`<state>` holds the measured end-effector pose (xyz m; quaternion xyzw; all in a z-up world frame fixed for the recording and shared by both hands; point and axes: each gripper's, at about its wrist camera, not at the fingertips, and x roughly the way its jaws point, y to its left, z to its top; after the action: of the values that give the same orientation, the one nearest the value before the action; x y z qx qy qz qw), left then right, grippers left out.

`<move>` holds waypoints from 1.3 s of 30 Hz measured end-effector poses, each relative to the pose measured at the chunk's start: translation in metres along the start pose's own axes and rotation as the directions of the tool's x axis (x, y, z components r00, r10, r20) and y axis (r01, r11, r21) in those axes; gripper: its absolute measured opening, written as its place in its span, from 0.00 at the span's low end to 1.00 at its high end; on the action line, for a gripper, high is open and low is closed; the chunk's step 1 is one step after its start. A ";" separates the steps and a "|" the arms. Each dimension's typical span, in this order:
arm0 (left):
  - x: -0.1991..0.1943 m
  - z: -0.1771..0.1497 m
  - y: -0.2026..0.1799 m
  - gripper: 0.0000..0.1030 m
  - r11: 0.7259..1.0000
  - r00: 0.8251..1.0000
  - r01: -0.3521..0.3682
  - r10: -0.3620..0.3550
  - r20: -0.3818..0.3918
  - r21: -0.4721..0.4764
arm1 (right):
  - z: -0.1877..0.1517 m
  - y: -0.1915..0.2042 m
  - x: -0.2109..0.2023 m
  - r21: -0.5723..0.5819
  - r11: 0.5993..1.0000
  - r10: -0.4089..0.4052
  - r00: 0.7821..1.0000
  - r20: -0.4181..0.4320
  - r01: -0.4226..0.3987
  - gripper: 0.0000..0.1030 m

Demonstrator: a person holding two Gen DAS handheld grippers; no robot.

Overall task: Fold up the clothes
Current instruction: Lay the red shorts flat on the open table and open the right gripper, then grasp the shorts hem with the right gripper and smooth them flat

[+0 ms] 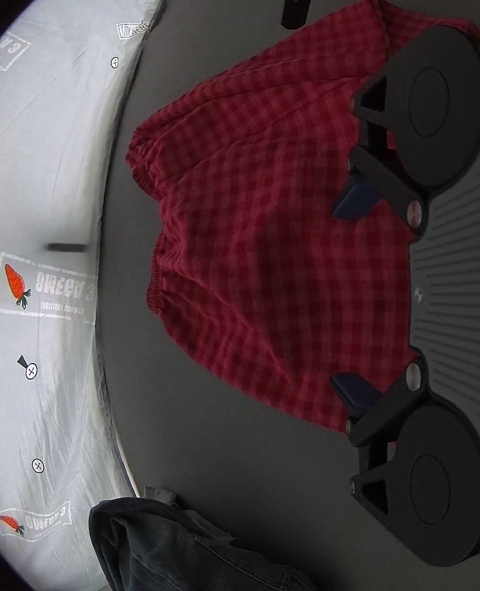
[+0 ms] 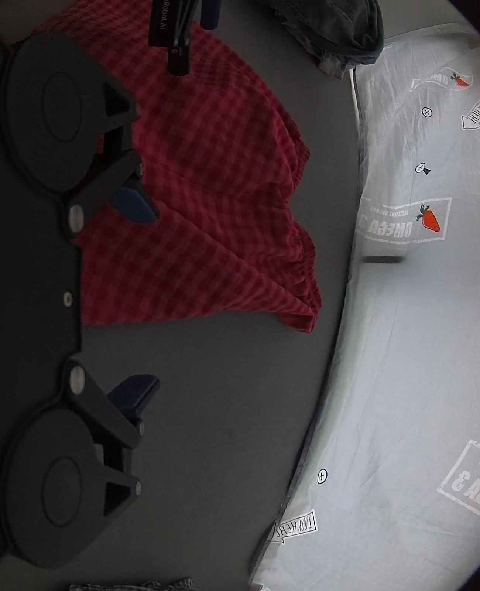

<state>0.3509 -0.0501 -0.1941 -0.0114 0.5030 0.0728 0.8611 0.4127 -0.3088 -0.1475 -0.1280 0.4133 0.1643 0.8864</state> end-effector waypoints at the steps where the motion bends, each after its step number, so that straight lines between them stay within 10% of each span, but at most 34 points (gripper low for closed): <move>1: 0.004 -0.008 -0.002 0.89 1.000 0.999 0.004 -0.004 -0.034 -0.006 | -0.016 0.008 -0.006 -0.032 0.999 0.013 1.000 -0.010 -0.014 0.86; 6: 0.021 -0.016 -0.005 1.00 0.998 0.998 -0.037 0.035 -0.055 -0.050 | -0.053 0.036 -0.024 -0.135 0.982 0.128 0.992 -0.019 -0.129 0.80; 10: 0.022 -0.012 -0.001 1.00 0.990 0.998 -0.033 0.025 -0.059 -0.137 | -0.041 0.048 -0.018 -0.178 0.969 0.176 0.984 0.009 -0.172 0.58; 14: 0.021 -0.017 -0.004 1.00 0.988 0.999 -0.041 0.039 -0.016 -0.147 | -0.031 0.052 0.001 -0.162 0.973 0.161 0.987 -0.030 -0.163 0.47; 16: 0.019 -0.019 -0.005 1.00 0.988 0.999 -0.042 0.042 -0.002 -0.147 | -0.029 0.051 0.006 -0.163 0.974 0.152 0.988 -0.039 -0.157 0.10; 21: 0.021 -0.014 -0.006 1.00 0.987 0.999 -0.045 0.042 -0.025 -0.155 | -0.023 0.017 -0.012 -0.144 0.990 0.005 0.998 0.066 0.004 0.05; 27: 0.023 -0.012 -0.005 1.00 0.987 0.999 -0.047 0.043 -0.028 -0.155 | -0.001 -0.101 -0.015 0.080 0.905 -0.421 0.907 0.031 0.418 0.08; 30: 0.024 -0.012 -0.004 1.00 0.987 0.999 -0.046 0.042 -0.028 -0.155 | -0.003 -0.146 -0.012 0.177 0.856 -0.479 0.874 -0.081 0.486 0.23; 33: 0.020 -0.015 -0.005 1.00 0.987 0.999 -0.047 0.043 -0.025 -0.157 | -0.012 -0.147 -0.027 0.205 0.868 -0.450 0.891 -0.060 0.452 0.50; 36: 0.021 -0.016 -0.005 1.00 0.986 0.999 -0.048 0.048 -0.007 -0.160 | -0.025 -0.123 -0.040 0.231 0.941 -0.243 0.969 -0.048 0.247 0.64; 39: 0.021 -0.018 -0.004 1.00 0.985 0.999 -0.050 0.052 0.009 -0.163 | -0.048 -0.075 -0.044 0.153 0.984 -0.088 0.995 -0.052 0.095 0.82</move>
<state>0.3455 -0.0539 -0.2212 -0.0683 0.4899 0.1355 0.8584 0.3828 -0.4026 -0.1366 -0.0811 0.4384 0.0878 0.8908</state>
